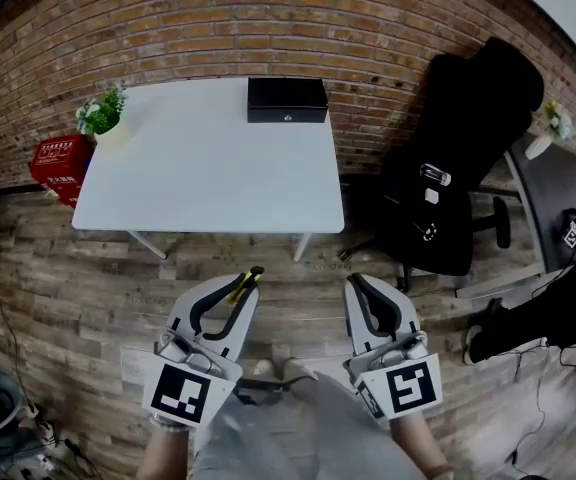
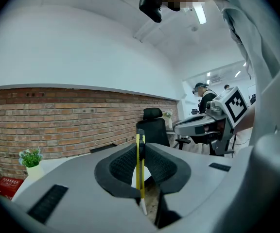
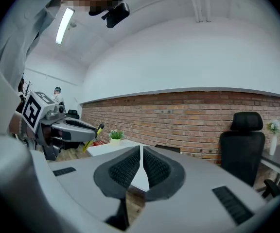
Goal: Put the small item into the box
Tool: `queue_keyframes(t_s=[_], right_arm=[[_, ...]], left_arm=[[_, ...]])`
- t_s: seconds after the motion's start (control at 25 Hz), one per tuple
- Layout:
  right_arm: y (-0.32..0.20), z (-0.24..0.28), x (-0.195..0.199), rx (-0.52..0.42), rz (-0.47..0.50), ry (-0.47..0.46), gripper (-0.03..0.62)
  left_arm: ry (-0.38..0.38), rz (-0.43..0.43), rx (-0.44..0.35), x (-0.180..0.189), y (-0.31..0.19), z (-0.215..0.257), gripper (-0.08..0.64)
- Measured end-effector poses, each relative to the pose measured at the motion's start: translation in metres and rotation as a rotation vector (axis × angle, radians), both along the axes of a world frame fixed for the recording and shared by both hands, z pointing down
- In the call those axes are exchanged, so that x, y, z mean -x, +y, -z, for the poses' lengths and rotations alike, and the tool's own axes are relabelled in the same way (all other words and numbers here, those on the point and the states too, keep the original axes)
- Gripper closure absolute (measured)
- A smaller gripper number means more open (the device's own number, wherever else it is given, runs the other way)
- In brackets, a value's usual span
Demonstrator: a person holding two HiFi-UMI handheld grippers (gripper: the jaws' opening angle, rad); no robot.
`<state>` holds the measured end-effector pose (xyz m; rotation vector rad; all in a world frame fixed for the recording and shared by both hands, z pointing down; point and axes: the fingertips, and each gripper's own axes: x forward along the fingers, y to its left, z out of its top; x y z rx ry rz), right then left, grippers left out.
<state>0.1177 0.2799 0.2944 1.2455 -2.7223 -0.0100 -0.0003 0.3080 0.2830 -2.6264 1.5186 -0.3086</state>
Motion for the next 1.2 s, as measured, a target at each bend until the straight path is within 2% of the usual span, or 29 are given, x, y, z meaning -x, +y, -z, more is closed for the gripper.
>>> queue_keyframes(t_s=[0.36, 0.52, 0.84, 1.2], right_arm=[[0.004, 0.0, 0.01, -0.006, -0.021, 0.003, 0.543], [0.011, 0.0, 0.018, -0.018, -0.036, 0.008, 0.543], [0.024, -0.004, 0.024, -0.011, -0.069, 0.006, 0.543], [0.008, -0.006, 0.026, -0.015, -0.057, 0.016, 0.543]], left_arm=[[-0.022, -0.025, -0.02, 0.01, 0.006, 0.001, 0.494], [-0.066, -0.046, -0.04, 0.017, 0.011, 0.003, 0.494], [-0.105, -0.072, -0.045, 0.024, 0.021, -0.001, 0.494], [-0.097, -0.065, -0.06, 0.029, 0.008, 0.001, 0.494]])
